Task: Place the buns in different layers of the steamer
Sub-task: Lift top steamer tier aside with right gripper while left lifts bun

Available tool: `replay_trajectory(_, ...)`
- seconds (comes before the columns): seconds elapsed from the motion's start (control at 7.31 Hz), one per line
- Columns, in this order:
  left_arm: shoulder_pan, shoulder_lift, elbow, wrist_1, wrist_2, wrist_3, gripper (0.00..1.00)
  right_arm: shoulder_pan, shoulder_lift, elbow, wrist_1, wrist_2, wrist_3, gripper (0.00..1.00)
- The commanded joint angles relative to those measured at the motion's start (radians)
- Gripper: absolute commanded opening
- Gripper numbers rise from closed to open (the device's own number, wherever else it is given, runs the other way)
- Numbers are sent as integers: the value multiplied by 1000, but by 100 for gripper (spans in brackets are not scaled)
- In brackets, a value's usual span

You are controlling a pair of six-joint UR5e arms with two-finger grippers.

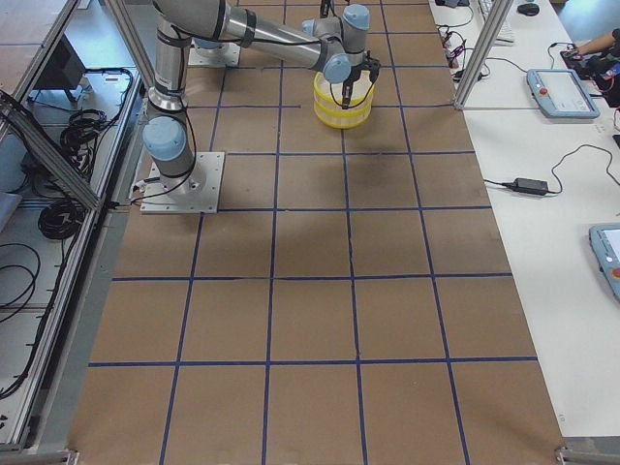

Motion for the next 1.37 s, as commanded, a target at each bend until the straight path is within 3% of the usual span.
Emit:
replay_trajectory(0.0, -81, 93, 62, -100, -1, -41, 4, -2, -16, -8, 13, -2, -19, 12)
replay_trajectory(0.41, -125, 89, 110, -118, -117, -101, 4, -67, -135, -6, 134, -7, -164, 12)
replay_trajectory(0.68, -208, 77, 111, -98, -178, -204, 4, -246, -146, -10, 185, 1, -372, 12)
replay_trajectory(0.96, -314, 5, 104, 35, -273, -349, 4, -345, -145, -2, 189, -1, -549, 12)
replay_trajectory(1.23, -459, -136, 110, 300, -285, -614, 4, -379, -131, -2, 179, -6, -648, 12)
